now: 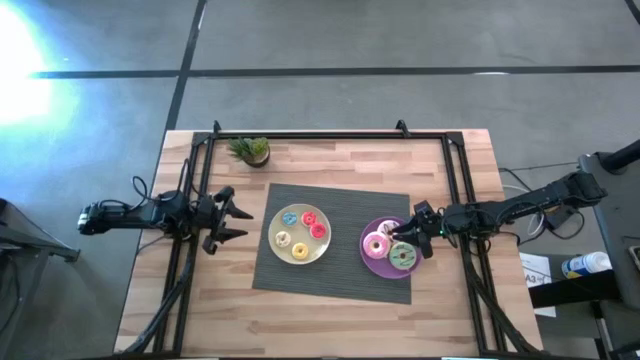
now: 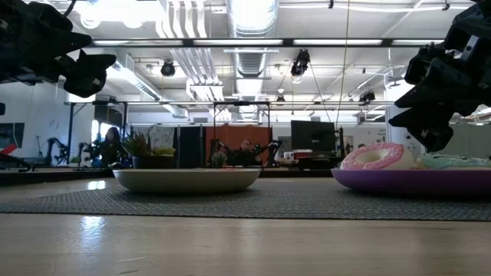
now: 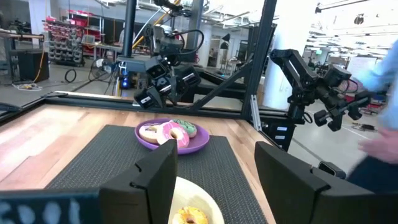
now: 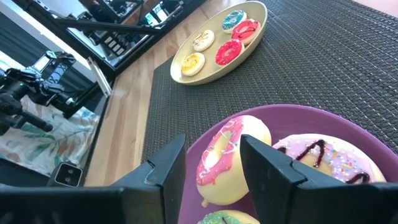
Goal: Pick & Place donuts
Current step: Return to Home Position
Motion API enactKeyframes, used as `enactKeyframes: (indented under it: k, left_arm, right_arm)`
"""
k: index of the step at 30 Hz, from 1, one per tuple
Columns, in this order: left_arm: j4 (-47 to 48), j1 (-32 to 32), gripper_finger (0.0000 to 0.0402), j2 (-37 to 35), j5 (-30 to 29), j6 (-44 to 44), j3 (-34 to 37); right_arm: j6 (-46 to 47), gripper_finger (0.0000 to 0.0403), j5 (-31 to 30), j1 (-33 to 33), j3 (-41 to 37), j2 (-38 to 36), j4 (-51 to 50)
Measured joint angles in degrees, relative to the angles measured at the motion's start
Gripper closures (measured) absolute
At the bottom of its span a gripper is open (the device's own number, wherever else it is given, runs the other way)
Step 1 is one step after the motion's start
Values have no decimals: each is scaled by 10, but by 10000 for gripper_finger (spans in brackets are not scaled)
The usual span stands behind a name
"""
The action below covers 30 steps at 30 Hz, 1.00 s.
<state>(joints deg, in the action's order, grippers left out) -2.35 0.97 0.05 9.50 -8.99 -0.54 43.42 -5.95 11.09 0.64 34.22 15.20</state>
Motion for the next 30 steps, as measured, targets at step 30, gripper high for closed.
enactKeyframes:
  k: [30]
  left_arm:
    - [-1, 0, 212, 0, 0, 0, 0]
  right_arm:
    - [-305, 259, 206, -144, -1, -292, -81]
